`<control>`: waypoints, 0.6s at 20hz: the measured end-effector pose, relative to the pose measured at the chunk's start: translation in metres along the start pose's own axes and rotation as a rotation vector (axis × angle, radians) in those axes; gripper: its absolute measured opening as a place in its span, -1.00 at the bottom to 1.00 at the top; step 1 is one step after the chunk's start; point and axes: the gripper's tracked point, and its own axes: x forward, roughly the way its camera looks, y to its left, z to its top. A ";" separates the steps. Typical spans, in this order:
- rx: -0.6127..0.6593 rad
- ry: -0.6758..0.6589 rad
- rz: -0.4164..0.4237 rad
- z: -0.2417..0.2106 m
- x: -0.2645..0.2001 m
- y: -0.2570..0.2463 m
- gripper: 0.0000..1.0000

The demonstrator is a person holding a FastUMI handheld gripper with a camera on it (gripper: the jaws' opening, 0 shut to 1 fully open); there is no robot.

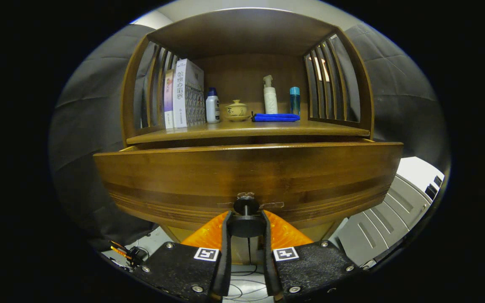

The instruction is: Pull open the drawer, take out the items inside it, and place them on the countertop above the cabinet.

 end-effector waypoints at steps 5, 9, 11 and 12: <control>0.013 0.010 0.005 -0.018 -0.040 0.002 -0.34; -0.001 0.018 0.022 -0.031 -0.067 0.007 -0.34; 0.001 0.021 0.034 -0.033 -0.075 0.008 -0.34; 0.006 0.022 0.036 -0.036 -0.079 0.008 -0.34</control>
